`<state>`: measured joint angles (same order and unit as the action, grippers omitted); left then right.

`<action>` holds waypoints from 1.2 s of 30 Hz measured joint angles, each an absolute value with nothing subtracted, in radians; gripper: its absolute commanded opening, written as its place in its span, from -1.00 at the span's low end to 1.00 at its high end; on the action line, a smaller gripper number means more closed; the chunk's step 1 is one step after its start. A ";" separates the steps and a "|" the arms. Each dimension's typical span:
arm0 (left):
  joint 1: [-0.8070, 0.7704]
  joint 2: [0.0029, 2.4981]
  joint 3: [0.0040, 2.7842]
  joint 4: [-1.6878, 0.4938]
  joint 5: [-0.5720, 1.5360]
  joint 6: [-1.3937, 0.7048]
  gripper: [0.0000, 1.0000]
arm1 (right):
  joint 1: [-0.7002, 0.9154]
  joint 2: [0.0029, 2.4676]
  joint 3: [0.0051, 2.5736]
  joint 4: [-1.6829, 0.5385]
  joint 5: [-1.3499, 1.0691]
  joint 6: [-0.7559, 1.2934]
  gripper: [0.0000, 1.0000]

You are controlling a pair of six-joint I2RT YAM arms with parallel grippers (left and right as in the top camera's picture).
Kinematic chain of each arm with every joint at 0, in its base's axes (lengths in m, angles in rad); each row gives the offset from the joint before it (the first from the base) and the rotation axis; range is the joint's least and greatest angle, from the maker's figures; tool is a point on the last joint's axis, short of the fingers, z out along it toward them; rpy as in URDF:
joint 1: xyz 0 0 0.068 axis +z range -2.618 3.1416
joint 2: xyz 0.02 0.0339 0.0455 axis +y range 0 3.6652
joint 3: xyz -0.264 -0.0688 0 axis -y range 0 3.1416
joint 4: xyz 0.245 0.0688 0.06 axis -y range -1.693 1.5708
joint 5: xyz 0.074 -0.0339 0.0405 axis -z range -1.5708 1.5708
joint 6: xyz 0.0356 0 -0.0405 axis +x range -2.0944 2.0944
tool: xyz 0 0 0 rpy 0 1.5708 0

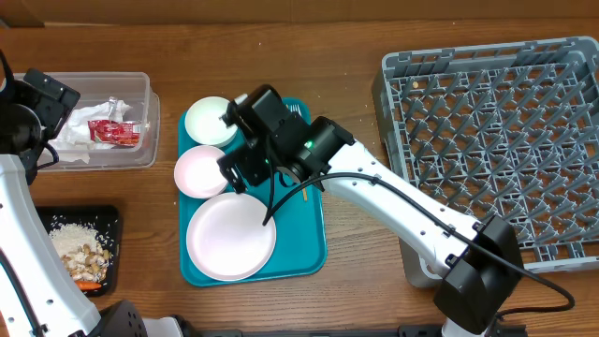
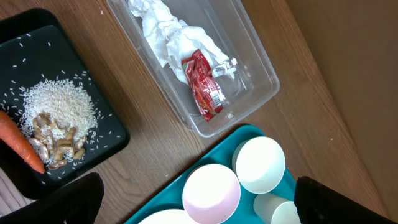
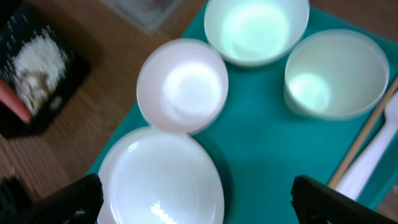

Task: Sort waste into correct bins and load items into the dishwasher
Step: 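Reach the right gripper to the white plate and grasp its edge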

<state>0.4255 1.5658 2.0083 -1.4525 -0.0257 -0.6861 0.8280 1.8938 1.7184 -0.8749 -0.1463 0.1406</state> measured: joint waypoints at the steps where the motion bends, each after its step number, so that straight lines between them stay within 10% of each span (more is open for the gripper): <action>1: 0.426 1.566 2.008 -1.452 -0.026 -0.686 1.00 | 0.830 1.894 1.716 -0.962 -0.135 0.137 1.00; 36: 0.426 1.566 2.008 -1.452 -0.026 -0.686 0.99 | 0.898 1.979 1.295 -0.707 -0.176 0.640 -0.22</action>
